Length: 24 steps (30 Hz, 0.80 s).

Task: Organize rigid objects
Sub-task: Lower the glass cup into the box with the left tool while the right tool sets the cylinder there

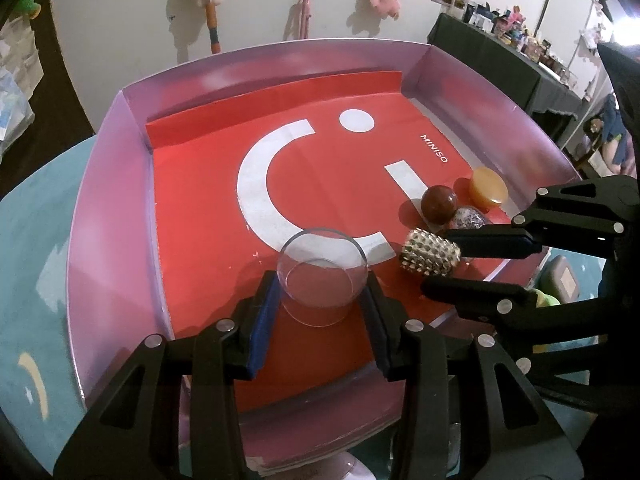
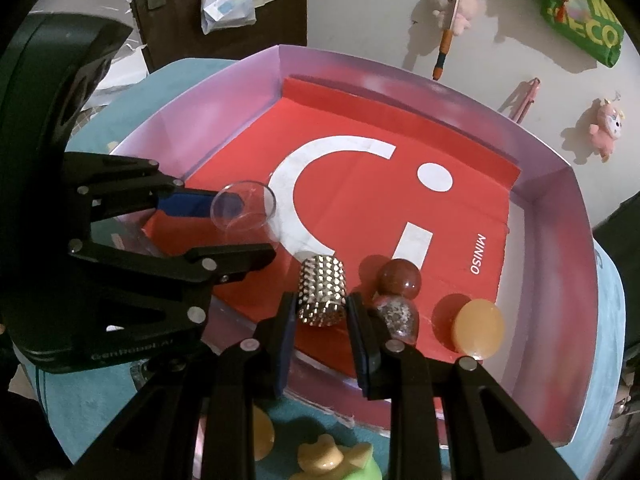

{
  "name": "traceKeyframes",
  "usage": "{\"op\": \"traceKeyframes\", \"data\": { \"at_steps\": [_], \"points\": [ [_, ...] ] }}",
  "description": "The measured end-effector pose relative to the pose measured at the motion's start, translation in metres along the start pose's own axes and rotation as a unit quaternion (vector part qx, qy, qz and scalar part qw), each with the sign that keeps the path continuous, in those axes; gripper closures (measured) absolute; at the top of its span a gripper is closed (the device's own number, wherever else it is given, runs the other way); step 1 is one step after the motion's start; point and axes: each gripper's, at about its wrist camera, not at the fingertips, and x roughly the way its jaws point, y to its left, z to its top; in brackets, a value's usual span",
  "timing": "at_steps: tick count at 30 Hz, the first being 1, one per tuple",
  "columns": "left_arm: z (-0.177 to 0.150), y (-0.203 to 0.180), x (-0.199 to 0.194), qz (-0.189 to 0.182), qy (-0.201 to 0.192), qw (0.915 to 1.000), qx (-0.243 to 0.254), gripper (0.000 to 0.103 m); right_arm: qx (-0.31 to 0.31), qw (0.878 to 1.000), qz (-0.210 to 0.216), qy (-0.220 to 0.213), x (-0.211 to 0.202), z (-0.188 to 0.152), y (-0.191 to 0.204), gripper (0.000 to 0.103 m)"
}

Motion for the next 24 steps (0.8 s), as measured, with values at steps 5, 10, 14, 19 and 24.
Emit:
{"op": "traceKeyframes", "data": {
  "at_steps": [5, 10, 14, 19, 24],
  "points": [
    [0.0012, 0.0003, 0.0007, -0.003, -0.002, 1.0000, 0.000, 0.056, -0.001, 1.000, 0.001, 0.003, 0.0011, 0.0019, -0.0002, 0.070],
    [0.0002, 0.0006, -0.0016, 0.000, -0.008, 1.0000, 0.002, 0.053, -0.004, 1.000, 0.002, 0.003, 0.0018, 0.0014, 0.0005, 0.068],
    [0.0021, 0.0010, -0.0026, 0.000, -0.009, 1.0000, 0.001, 0.053, -0.003, 1.000, 0.002, 0.003, 0.0012, 0.0011, 0.0006, 0.068],
    [0.0031, -0.0001, -0.0027, -0.002, -0.008, 1.0000, 0.000, 0.053, -0.002, 1.000, 0.002, 0.005, 0.0015, 0.0011, 0.0014, 0.067],
    [0.0030, 0.0005, -0.0071, 0.001, -0.016, 0.9999, -0.004, 0.046, -0.004, 1.000, -0.001, 0.003, -0.0025, 0.0020, 0.0013, 0.067]
  ]
}}
